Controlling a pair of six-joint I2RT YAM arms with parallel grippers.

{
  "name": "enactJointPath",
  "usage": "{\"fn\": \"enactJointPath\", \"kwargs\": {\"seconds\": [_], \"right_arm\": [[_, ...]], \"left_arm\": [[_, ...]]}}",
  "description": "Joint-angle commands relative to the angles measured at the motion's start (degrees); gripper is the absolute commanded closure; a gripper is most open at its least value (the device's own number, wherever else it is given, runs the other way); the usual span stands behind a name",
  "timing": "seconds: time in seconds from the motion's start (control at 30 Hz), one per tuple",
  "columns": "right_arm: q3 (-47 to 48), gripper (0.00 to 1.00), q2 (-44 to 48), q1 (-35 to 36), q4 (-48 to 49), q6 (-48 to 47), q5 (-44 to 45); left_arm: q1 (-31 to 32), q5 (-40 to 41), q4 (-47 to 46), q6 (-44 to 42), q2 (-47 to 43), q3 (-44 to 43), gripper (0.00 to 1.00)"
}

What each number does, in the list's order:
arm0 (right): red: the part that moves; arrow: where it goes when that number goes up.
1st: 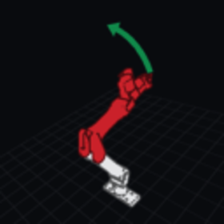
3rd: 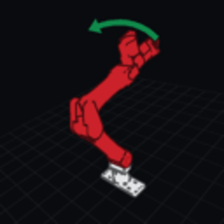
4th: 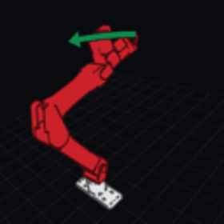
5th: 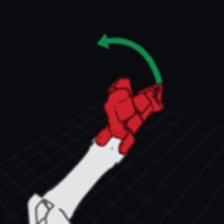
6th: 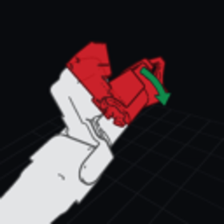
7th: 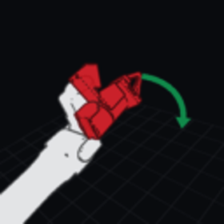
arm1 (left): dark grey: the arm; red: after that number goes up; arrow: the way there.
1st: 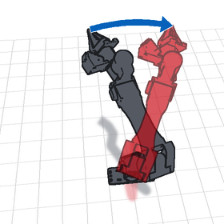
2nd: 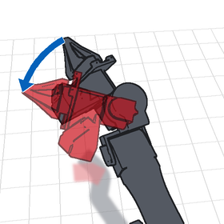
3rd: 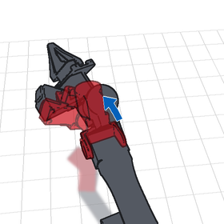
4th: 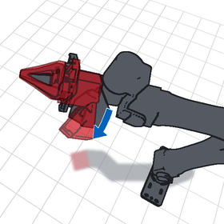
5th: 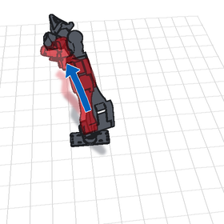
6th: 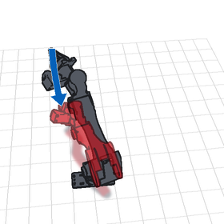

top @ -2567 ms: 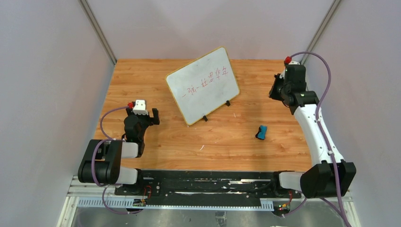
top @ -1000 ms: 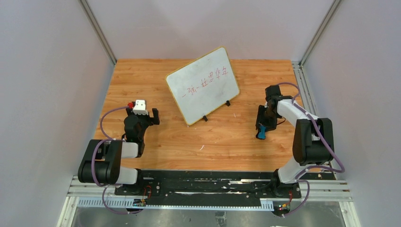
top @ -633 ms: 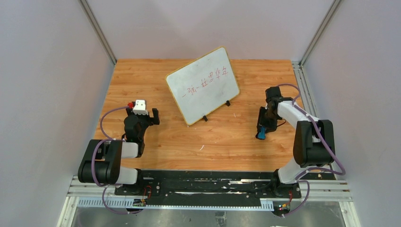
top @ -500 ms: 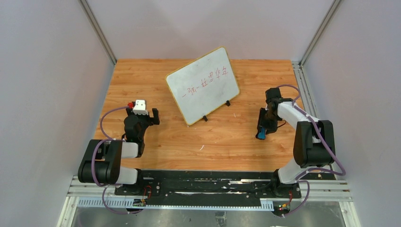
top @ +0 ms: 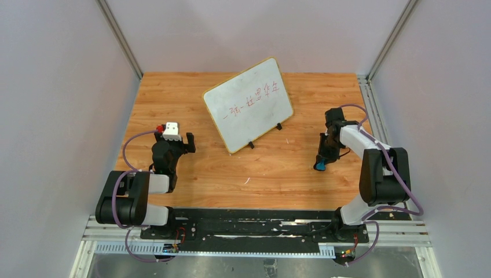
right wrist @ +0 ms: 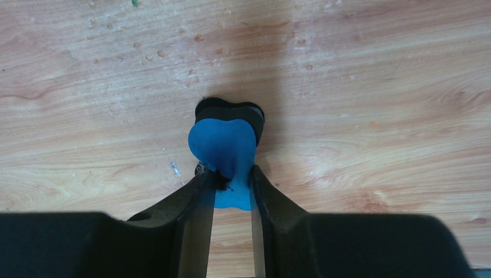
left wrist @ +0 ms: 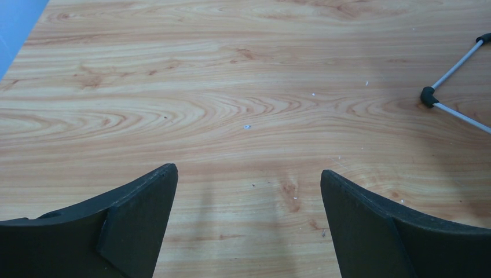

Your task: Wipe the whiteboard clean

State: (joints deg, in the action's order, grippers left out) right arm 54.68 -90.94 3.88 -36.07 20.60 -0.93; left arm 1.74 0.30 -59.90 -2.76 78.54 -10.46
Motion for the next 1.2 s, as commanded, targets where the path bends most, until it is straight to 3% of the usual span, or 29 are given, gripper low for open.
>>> {"fn": "enactJointPath", "kwargs": {"seconds": [0.0,0.2,0.27,0.3,0.47,0.57,0.73,0.9,1.0,1.1,1.17], "right_arm": [[-1.1,0.74,0.0,0.5,-0.2,-0.2,0.9],[-1.4,0.8,0.1,0.5,-0.1,-0.2,1.4],[-1.3,0.98,0.0,0.5,-0.5,0.0,1.7],[-1.1,0.99,0.0,0.5,-0.8,0.1,1.8],[-1.3,0.99,2.1,0.5,-0.5,-0.8,0.1],[-2.0,0.99,7.8,0.5,0.9,-1.5,-1.3],[-0.9,0.99,17.3,0.5,-0.4,-2.2,0.6],[2.0,0.99,21.7,0.5,-3.2,-2.5,1.3],[3.0,0.99,22.2,0.5,-4.0,-2.5,1.4],[3.2,0.99,21.9,0.5,-3.9,-2.3,1.4],[2.9,1.0,21.7,0.5,-3.6,-2.1,0.8]], "left_arm": [[0.3,0.1,-1.8,-0.6,-0.4,-0.4,0.02],[0.3,0.1,-1.8,-0.6,-0.5,-0.4,0.02],[0.3,0.1,-1.8,-0.6,-0.5,-0.4,0.02],[0.3,0.1,-1.8,-0.6,-0.4,-0.4,0.02],[0.3,0.1,-1.8,-0.6,-0.4,-0.4,0.0],[0.3,0.1,-1.8,-0.5,-0.5,-0.4,0.11],[0.3,0.1,-1.8,-0.6,-0.5,-0.4,0.14],[0.3,-1.5,-0.7,-1.3,-2.0,-0.5,0.28],[0.2,-4.5,6.6,-2.1,-7.3,-2.4,0.3],[-0.3,-9.8,25.5,-4.0,-14.0,-9.4,0.28],[-2.3,-17.7,36.4,-5.1,-16.5,-13.6,0.28]]}}
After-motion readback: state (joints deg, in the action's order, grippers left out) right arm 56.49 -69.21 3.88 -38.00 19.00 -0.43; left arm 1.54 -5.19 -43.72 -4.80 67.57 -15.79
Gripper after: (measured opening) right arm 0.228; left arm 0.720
